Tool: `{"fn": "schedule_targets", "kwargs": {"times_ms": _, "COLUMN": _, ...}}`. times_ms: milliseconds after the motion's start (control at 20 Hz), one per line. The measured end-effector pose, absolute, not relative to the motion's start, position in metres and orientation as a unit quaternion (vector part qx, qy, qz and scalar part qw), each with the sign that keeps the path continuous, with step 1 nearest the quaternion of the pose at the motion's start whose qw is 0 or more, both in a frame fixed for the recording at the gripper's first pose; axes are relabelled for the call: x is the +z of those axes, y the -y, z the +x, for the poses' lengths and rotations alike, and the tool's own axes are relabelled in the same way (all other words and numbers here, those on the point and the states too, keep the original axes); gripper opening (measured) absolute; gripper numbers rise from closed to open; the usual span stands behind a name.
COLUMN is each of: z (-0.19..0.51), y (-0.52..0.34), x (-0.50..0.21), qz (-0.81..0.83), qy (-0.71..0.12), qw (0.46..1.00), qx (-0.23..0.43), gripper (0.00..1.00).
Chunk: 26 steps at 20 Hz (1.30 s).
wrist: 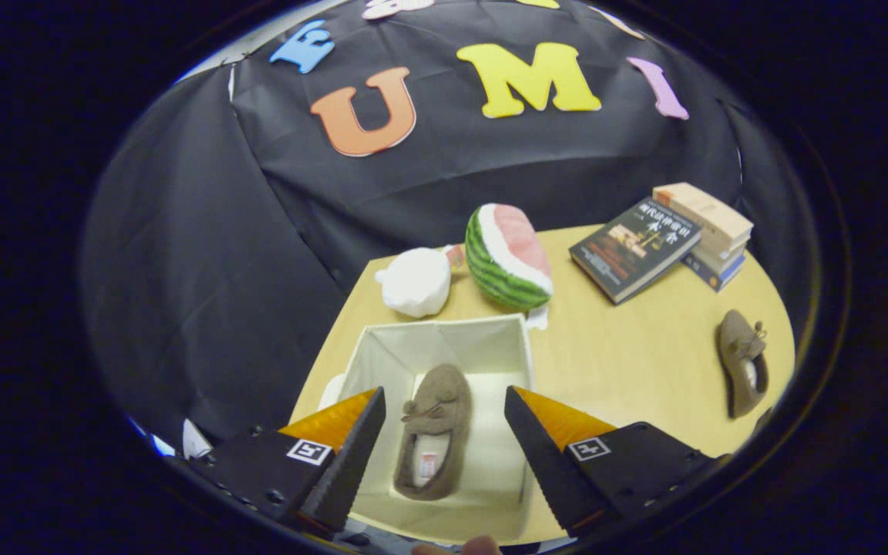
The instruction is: Open the storage box then place both shoes into the box .Put the left shoe in first, then the right shoe, with the right side of both shoes facing outward in a uniform manner.
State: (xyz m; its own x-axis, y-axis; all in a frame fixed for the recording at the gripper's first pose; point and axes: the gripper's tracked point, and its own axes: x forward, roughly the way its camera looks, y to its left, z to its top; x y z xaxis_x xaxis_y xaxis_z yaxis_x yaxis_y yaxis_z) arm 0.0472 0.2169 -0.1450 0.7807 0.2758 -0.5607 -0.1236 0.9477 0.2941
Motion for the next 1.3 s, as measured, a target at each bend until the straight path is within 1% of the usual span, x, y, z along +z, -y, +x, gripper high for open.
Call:
{"fn": "schedule_targets", "kwargs": {"times_ms": 300, "z": 0.032, "y": -0.084, "x": -0.12, "qz": 0.073, "qy": -0.257, "qw": 0.96, "qx": 0.088, "gripper": 0.95}}
{"fn": "schedule_targets", "kwargs": {"times_ms": 550, "z": 0.02, "y": 0.035, "x": -0.132, "qz": 0.052, "qy": -0.242, "qw": 0.967, "qx": 0.064, "gripper": 0.95}}
{"fn": "schedule_targets", "kwargs": {"times_ms": 700, "z": 0.017, "y": 0.103, "x": -0.157, "qz": 0.046, "qy": -0.247, "qw": 0.967, "qx": 0.045, "gripper": 0.95}}
{"fn": "schedule_targets", "kwargs": {"times_ms": 900, "z": 0.014, "y": 0.169, "x": -0.206, "qz": 0.01, "qy": -0.272, "qw": 0.962, "qx": 0.032, "gripper": 0.95}}
{"fn": "schedule_targets", "kwargs": {"times_ms": 1150, "z": 0.023, "y": 0.205, "x": -0.28, "qz": 0.035, "qy": -0.331, "qw": 0.943, "qx": 0.023, "gripper": 0.95}}
{"fn": "schedule_targets", "kwargs": {"times_ms": 1300, "z": 0.034, "y": 0.211, "x": -0.315, "qz": 0.049, "qy": -0.363, "qw": 0.93, "qx": 0.024, "gripper": 0.95}}
